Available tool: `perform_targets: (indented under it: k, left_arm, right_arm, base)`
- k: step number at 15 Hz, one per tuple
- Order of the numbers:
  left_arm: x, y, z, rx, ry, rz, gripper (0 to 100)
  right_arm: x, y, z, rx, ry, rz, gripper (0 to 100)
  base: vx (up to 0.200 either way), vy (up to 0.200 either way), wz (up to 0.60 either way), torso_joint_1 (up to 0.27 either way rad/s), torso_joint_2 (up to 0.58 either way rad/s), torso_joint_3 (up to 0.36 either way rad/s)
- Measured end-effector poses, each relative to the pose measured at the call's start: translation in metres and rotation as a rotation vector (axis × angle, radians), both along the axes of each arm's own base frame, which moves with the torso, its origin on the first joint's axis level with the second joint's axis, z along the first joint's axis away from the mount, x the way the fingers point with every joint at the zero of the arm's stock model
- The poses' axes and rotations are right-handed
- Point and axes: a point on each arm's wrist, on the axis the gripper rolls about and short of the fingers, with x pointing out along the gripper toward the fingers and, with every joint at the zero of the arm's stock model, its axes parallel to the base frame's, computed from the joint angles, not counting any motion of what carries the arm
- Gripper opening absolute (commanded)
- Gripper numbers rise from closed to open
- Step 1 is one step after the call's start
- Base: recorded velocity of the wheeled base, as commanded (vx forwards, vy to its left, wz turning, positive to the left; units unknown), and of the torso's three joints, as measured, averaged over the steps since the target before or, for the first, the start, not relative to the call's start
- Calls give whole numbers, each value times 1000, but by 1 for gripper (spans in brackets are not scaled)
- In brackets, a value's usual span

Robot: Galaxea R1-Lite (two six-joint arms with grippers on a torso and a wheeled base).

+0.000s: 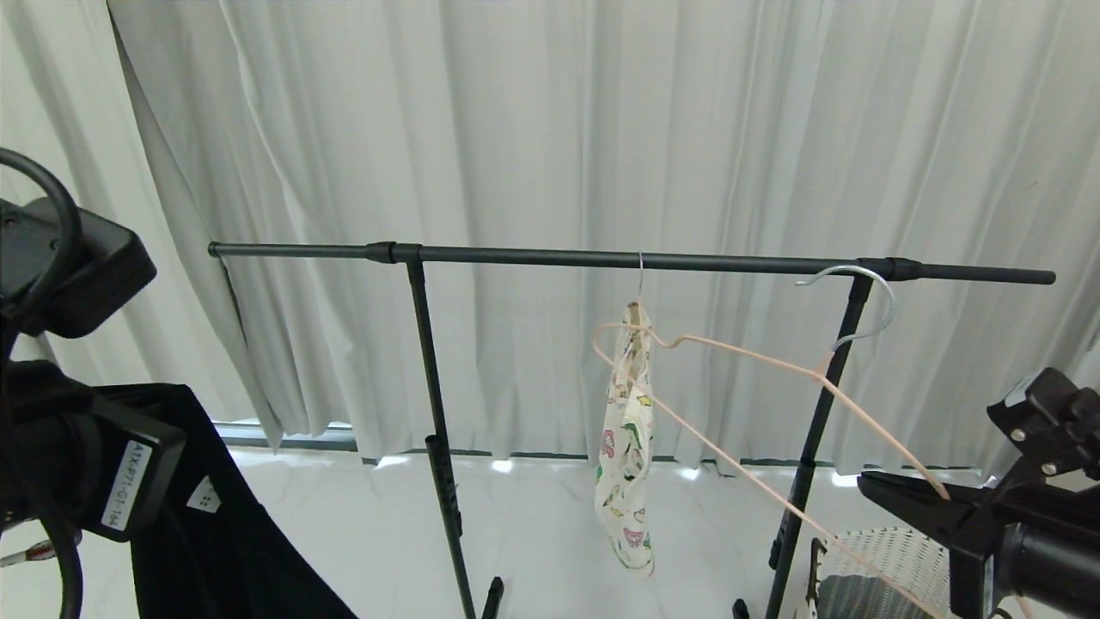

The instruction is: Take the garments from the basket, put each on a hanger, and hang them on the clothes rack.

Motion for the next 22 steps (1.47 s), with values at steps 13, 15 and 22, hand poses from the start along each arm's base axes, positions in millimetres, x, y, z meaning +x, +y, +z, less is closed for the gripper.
perform_targets:
  k: [13,15,22]
  left_arm:
    - [3,-4,-37,-103,24,79,0]
    - [1,-7,-35,-126,20,62,0]
    - [-6,-23,-32,-176,15,-25,0]
  right_arm:
    - [-66,64,3,107,167,478,0]
    - [-63,72,4,111,165,481,0]
    - [-68,90,0,109,167,530,0]
  base:
    - [0,0,0,0,0,0]
    - [0,0,0,0,0,0]
    - [0,0,0,0,0,0]
